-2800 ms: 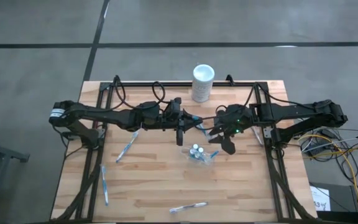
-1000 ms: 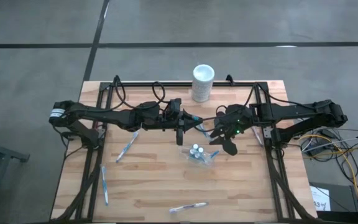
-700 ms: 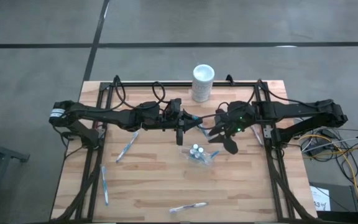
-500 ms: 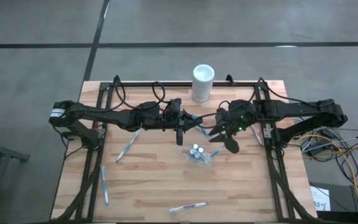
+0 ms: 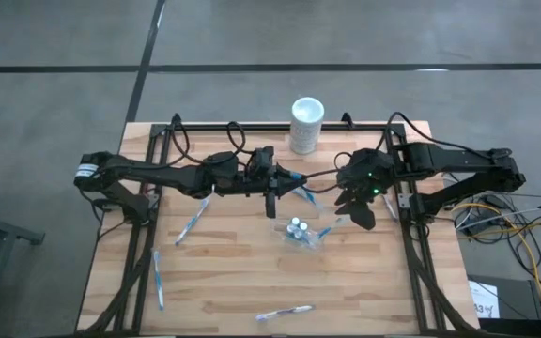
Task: Pick & Place toothbrushing station
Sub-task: Put the blue toothbrush into the transparent organizer
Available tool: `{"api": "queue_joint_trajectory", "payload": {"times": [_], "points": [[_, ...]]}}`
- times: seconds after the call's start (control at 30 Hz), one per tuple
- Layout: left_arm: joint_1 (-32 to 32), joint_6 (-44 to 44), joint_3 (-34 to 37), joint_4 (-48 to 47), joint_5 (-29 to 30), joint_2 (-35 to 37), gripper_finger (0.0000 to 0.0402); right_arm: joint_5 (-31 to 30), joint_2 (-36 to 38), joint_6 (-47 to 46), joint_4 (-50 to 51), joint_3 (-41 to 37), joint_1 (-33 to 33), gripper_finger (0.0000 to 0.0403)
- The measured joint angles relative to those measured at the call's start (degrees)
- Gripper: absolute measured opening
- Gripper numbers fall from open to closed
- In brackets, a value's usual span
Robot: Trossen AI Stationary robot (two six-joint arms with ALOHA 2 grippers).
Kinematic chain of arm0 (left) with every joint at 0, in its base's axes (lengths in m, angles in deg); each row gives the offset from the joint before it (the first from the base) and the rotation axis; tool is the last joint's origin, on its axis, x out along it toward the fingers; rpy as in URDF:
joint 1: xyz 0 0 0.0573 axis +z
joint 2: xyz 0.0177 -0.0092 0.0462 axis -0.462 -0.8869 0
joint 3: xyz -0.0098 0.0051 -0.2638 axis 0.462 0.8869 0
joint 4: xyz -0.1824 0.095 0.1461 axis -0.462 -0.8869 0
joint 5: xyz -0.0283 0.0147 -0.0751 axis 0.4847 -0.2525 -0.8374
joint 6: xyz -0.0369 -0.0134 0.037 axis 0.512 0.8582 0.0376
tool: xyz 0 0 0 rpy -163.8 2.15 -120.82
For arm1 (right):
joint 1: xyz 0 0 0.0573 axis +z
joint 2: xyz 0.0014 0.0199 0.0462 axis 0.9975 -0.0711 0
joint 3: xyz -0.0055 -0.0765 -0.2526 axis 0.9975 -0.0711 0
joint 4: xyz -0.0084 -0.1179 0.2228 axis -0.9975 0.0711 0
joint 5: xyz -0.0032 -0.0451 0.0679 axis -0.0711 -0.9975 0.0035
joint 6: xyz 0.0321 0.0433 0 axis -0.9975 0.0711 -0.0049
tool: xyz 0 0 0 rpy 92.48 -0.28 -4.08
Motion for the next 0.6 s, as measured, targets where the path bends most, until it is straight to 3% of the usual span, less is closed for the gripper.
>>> {"api": "queue_joint_trajectory", "payload": {"times": [0.2,0.6], "points": [[0.0,-1.0,0.0,3.3,0.1,0.0,0.0034,0.3,0.1,-0.4,5.6,2.5,0.7,0.0132],[0.0,-9.0,0.0,10.0,0.1,0.0,0.0035,1.7,0.6,1.4,3.1,3.2,3.0,0.0132]]}}
